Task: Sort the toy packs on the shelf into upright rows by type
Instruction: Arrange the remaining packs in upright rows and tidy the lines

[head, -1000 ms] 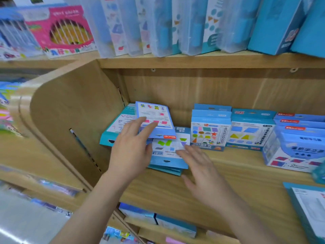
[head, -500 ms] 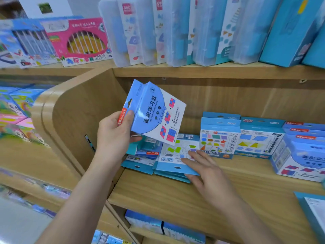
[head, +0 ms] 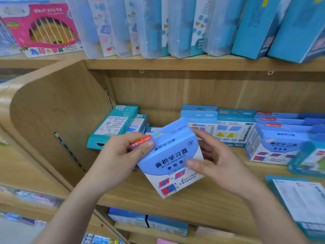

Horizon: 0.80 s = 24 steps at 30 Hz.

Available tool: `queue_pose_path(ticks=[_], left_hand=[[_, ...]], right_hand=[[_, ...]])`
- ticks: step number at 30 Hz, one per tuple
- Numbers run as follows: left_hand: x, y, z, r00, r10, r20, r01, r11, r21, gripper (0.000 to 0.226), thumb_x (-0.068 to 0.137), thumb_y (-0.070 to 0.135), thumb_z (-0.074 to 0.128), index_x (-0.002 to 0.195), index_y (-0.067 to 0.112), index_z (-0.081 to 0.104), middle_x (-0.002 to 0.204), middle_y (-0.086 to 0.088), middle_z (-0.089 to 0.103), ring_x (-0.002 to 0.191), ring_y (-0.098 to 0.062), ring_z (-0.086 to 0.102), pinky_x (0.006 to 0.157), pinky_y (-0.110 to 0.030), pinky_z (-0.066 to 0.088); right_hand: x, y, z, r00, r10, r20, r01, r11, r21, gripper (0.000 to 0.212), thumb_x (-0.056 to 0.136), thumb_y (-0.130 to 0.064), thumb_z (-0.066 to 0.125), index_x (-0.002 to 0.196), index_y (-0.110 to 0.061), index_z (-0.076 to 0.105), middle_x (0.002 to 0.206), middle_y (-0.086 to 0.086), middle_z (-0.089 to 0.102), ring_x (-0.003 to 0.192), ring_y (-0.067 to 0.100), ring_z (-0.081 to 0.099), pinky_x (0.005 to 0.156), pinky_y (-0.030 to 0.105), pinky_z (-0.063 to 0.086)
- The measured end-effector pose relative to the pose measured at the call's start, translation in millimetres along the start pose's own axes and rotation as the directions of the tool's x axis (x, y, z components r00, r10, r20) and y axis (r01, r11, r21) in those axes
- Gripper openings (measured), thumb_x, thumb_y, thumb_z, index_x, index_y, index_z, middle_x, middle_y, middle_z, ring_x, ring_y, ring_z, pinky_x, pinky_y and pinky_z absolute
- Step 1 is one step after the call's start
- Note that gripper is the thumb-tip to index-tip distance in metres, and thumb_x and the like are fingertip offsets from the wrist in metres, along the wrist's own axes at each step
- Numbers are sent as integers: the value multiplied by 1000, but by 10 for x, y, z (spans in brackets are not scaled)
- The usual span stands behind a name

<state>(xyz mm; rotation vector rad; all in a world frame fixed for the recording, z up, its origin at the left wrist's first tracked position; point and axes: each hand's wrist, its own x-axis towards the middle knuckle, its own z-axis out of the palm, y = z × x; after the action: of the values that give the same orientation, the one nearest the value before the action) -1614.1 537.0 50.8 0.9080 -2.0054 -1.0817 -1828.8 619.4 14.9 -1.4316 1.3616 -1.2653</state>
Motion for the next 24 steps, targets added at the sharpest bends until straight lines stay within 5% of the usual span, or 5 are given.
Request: queue_pose_path(ticks=[4,7,10,19,24], left_hand=[[86,87,285,997,-39,-62,26,980,-200,15,85,25,58,87,13,67,60,0,68,54,-5,61,47,-18,48],[139,65,427,988,-44,146,82,960,-267,37,82,30,71,116,24,56,88,-4,75,83,-16,70,71,-33,58],[137,17,808,934,-56,354,94,991,-91,50,83,21,72,122,37,46,106,19,69,98,-2,65,82,-25,52],[479,74,1894,976,-26,216,4,995,102,41,89,24,64,119,38,39,114,27,59,93,15,56,81,-16,46],[732,185,2573,978,22,208,-72,969,237,36,89,24,62,117,28,40,114,9,66,97,-15,64,72,-30,45]], right_hand=[[-133,-22,-121,990,20,-137,-12,998,55,60,77,-3,71,119,-43,51,105,-7,71,93,7,67,65,20,51],[-267,-7,-305,967,46,-252,-21,994,104,50,77,-8,69,116,-33,53,101,-8,73,88,9,69,63,22,53],[-375,50,-463,921,69,-384,-18,991,136,42,80,-5,67,116,-24,56,100,-5,73,89,14,70,68,32,58],[-855,436,-1271,629,-39,-776,-180,964,-195,44,85,-9,65,120,-34,54,111,-5,59,107,10,55,85,22,45],[-1186,745,-1946,481,-56,-875,-362,896,-257,57,83,-9,65,133,-27,43,125,8,51,119,21,47,98,42,41]])
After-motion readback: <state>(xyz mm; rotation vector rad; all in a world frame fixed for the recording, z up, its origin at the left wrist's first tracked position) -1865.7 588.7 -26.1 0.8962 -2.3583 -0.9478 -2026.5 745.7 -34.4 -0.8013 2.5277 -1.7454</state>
